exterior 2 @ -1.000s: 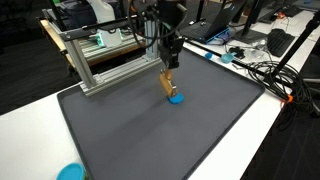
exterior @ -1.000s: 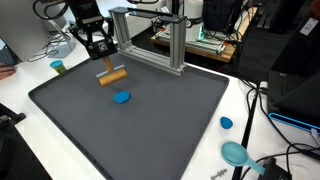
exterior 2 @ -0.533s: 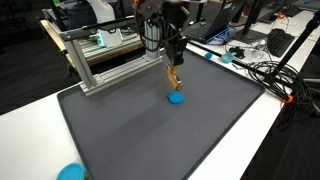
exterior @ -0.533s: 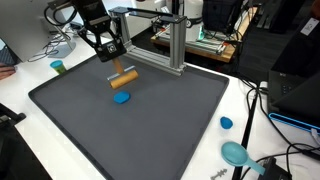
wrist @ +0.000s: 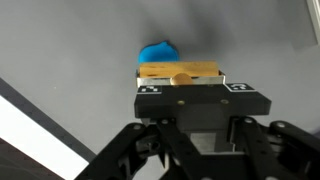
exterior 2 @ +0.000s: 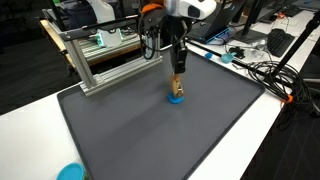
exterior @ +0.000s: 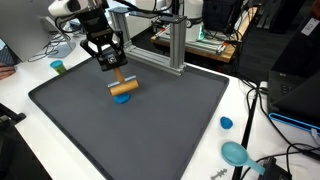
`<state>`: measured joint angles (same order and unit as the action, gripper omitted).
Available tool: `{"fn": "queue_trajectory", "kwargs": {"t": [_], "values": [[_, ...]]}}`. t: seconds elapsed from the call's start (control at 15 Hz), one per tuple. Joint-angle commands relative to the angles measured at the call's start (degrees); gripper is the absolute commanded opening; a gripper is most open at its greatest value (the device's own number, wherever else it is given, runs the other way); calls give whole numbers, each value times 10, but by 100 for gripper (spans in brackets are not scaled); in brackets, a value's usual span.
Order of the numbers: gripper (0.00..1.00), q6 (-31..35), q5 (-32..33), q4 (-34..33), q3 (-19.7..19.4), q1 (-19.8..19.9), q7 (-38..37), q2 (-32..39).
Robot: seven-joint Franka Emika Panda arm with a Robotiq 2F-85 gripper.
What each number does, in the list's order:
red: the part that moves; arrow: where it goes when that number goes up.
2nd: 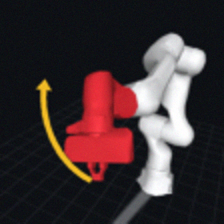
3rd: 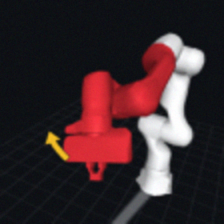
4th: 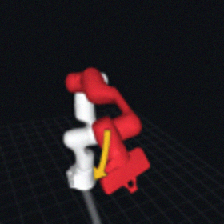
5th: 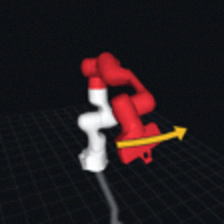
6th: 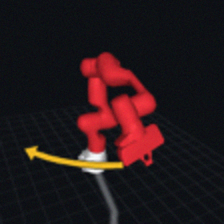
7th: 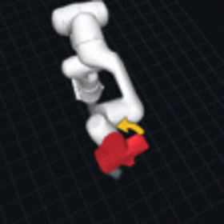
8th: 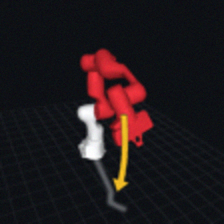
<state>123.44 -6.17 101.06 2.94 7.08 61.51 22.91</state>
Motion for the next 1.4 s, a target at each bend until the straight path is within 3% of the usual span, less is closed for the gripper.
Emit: {"fn": "queue_trajectory", "kwargs": {"t": [0.0, 0.07, 0.13, 0.2, 0.27, 0.47, 0.8, 1.33], "values": [[22, 59, -23, -1, 1, 1, -51, 0], [22, 32, -3, -1, 3, 2, -33, 5], [47, 38, -2, -1, 4, 2, -36, 7], [47, 38, -2, 0, 4, 2, -36, 8], [22, 38, -2, 0, 4, 2, -36, 10], [22, 81, -19, 9, 6, 0, -69, 16], [22, 132, 26, 15, -4, -14, -131, 37], [22, 87, 137, 21, -26, -40, -232, 41]]}}
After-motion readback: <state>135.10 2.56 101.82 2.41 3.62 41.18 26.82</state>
